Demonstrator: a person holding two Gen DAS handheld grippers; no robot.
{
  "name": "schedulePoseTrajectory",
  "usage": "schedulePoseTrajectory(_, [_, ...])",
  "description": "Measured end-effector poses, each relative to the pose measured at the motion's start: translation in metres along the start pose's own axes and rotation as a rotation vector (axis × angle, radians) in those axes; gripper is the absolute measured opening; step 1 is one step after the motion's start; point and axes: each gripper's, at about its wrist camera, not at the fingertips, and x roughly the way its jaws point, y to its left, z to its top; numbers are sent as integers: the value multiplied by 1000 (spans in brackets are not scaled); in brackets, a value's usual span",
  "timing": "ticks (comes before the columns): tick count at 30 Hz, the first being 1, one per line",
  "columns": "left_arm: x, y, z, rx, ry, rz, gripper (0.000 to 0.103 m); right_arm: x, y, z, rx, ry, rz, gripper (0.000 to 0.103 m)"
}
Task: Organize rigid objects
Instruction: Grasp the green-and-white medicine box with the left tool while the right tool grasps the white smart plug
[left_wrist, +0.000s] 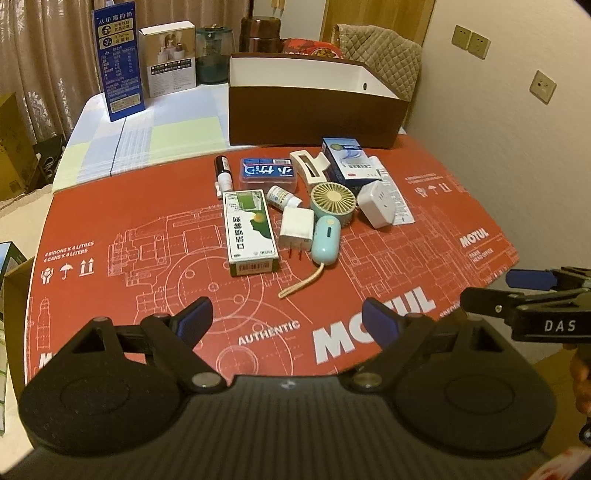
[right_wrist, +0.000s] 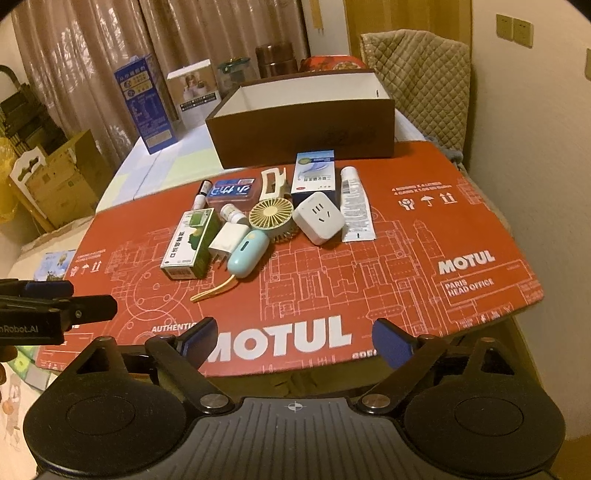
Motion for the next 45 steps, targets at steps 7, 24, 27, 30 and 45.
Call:
schedulePoseTrajectory(7, [38, 8, 22, -50, 36, 25, 84, 42, -11, 31, -83, 13, 41, 78])
schedulePoseTrajectory(24, [118, 12, 64, -142, 84, 108, 84, 141, -38, 92, -358, 3, 111, 67])
schedulePoseTrajectory(27, [125, 12, 66, -159, 90, 118, 84, 156, -44, 97, -388, 23, 121, 64])
schedulePoseTrajectory(30, [131, 13, 68, -172, 96, 133, 84, 169, -48, 101, -416, 42, 127, 62])
schedulePoseTrajectory(45, [148, 14, 70, -197, 112, 190, 84, 204, -49, 105, -503, 78, 181, 51])
